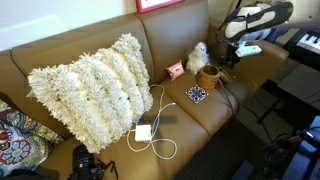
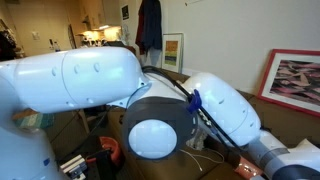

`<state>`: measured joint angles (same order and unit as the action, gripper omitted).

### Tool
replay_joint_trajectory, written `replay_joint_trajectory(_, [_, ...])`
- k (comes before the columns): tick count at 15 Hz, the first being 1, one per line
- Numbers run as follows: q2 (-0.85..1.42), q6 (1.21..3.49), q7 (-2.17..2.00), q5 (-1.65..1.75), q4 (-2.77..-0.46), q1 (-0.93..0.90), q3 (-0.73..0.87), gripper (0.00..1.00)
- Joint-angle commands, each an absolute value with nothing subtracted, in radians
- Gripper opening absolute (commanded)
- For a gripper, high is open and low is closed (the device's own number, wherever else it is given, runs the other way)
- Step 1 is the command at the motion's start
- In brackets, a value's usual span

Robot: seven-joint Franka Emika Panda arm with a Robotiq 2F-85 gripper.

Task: Pick up the brown object from the couch and slightly move it to the right.

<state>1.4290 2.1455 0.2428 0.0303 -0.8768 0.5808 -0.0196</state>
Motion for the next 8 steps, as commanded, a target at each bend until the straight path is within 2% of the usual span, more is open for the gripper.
replay_joint_trajectory(1, [1.445, 2.114, 0.235, 0.022, -0.831, 0.579, -0.027, 1.00])
replay_joint_trajectory(8, [1.331, 2.209, 0.268, 0.027, -0.893, 0.574, -0.045, 1.00])
